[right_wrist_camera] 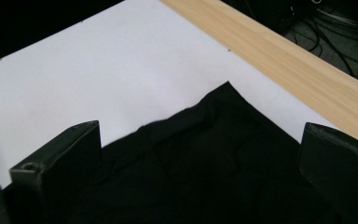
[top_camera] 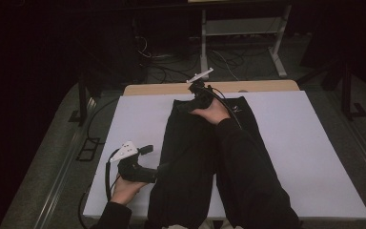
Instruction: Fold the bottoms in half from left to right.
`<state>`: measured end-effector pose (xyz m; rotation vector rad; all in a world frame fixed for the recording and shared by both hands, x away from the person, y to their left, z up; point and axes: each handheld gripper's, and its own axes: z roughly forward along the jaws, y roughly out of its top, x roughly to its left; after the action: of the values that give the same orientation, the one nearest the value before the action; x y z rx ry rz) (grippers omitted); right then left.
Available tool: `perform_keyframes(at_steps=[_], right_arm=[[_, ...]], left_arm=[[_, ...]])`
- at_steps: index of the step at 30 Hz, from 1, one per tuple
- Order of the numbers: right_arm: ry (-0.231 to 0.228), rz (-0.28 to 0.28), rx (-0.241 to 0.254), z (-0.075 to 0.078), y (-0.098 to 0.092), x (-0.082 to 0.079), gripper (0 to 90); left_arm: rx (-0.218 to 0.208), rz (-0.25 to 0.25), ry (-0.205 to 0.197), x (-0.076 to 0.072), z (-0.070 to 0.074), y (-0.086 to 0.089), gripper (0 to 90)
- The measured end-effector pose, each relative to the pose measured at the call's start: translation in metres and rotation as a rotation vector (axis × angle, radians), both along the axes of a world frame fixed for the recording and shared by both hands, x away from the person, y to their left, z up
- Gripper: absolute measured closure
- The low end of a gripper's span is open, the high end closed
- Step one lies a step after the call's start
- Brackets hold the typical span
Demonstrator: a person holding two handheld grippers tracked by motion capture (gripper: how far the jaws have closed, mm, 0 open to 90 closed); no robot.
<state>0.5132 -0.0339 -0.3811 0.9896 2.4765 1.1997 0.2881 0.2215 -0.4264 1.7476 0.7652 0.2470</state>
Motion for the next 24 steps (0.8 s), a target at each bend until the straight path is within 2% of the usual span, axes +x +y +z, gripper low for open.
perform_keyframes(at_steps=[4,10,19,21,24], right_arm=[[0.002,-0.02,0.024,-0.009,0.005,0.004,0.0],[0.013,-0.019,0.009,-0.021,0.017,0.009,0.0],[0.027,-0.02,0.024,-0.031,0.03,0.015,0.0],[0.032,-0.041,0.029,-0.035,0.034,0.017,7.6],[0.034,-0.066,0.021,-0.041,0.037,0.018,9.7]], left_arm=[[-0.002,0.002,0.001,0.001,0.0,0.001,0.0],[-0.008,0.006,-0.002,0.001,0.0,0.002,0.0],[-0.007,0.009,-0.003,0.001,0.0,0.002,0.0],[-0.007,0.009,-0.004,0.001,0.001,0.003,0.0],[-0.008,0.007,-0.005,0.002,0.001,0.003,0.0]])
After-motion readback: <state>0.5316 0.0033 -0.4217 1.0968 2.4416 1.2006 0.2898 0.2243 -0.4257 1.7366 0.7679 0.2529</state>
